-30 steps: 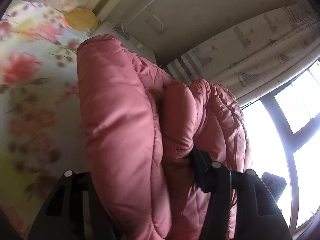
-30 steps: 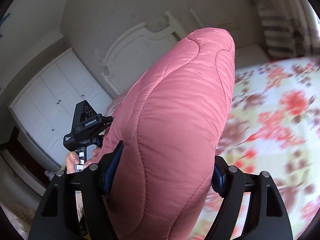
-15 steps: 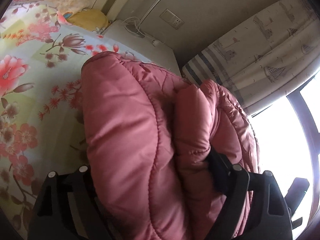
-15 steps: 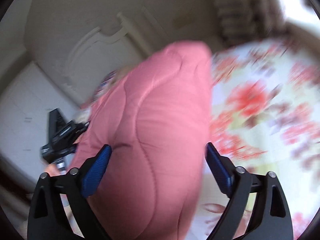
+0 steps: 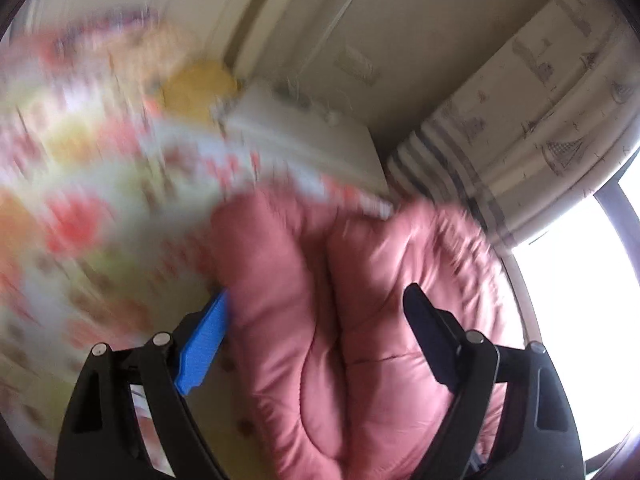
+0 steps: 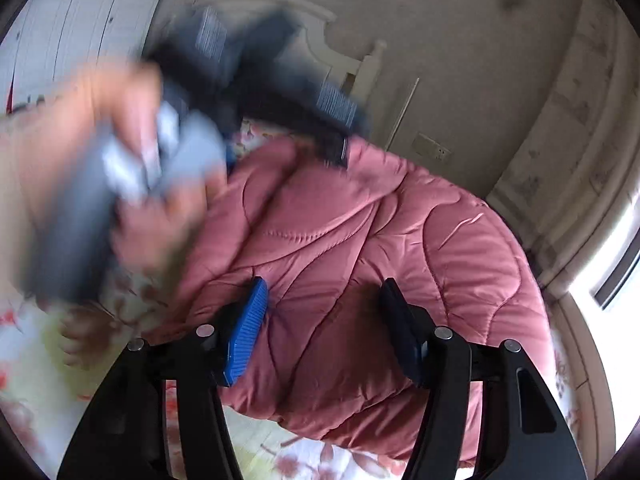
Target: Fold large clothes
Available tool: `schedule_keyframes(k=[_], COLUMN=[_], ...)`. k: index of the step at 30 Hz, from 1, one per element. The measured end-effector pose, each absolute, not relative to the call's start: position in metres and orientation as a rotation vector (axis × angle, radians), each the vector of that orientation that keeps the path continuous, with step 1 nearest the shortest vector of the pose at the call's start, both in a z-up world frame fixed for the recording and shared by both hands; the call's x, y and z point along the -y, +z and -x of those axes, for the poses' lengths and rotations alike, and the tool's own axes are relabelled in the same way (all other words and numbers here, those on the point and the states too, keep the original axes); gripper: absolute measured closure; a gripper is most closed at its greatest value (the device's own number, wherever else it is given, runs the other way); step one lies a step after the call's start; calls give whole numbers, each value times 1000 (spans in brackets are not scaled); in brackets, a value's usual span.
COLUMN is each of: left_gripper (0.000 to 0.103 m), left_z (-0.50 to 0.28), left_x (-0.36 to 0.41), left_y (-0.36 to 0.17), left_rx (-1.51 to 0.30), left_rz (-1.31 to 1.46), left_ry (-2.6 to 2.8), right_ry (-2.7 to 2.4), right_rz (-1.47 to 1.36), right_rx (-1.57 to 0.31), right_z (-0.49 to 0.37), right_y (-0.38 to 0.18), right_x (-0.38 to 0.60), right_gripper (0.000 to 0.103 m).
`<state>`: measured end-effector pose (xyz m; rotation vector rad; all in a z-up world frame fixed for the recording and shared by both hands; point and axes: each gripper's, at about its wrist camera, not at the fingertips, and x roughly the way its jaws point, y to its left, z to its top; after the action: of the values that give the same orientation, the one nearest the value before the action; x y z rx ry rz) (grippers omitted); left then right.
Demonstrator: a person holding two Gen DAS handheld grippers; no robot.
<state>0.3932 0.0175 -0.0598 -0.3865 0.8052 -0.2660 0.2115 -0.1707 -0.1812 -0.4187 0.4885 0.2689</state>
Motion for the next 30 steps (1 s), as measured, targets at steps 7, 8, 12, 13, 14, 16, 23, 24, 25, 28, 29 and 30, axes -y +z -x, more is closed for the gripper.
schedule_keyframes(k=[7,8,12,13,14,16,23,24,25,28,29,30], left_gripper=[18,18,16,14,13,11,8,8,8,8,8,8], left_z=[-385,-391,-427,-432,-433,-433,-433,-433,-433,-429,-430,-429], left_x=[79,94,111,109,108,107,105,105,105,107,106,106], left_y=[-6,-14,-64,-74,-86,-93,-94,-94,-95,-94,-94,-94], left_rx=[-689,-706,-825,-825,-791,-781,-759,-757,-752,-743,-742,-741], left_rz=[25,-18,-76,-72,-99,-124,-146,-143,-144,-151,-149,-148], left_ry=[-393,-409,-351,-349,-343,-328,-318,-316,-313,-309,-310,-313], right_ry=[263,262,255,256,256,273,277,244,195,96,90,103], right_rz=[420,417,417,418,419,435,316,295,266,224,217,212], right_rx=[-502,-504,-508,-507,-505,-510,-419,-400,-379,-362,-389,-459], right_z=[-207,-212,-230,-229,-231,-231,-196,-193,-191,-198,-205,-218], right_y=[-182,-184,-179,-179,-178,-179,-142,-137,-132,-129,-132,-140], right_x=[169,169,162,162,161,159,192,201,213,237,242,246], right_gripper=[43,43,43,43,43,43,44,44,44,43,43,43])
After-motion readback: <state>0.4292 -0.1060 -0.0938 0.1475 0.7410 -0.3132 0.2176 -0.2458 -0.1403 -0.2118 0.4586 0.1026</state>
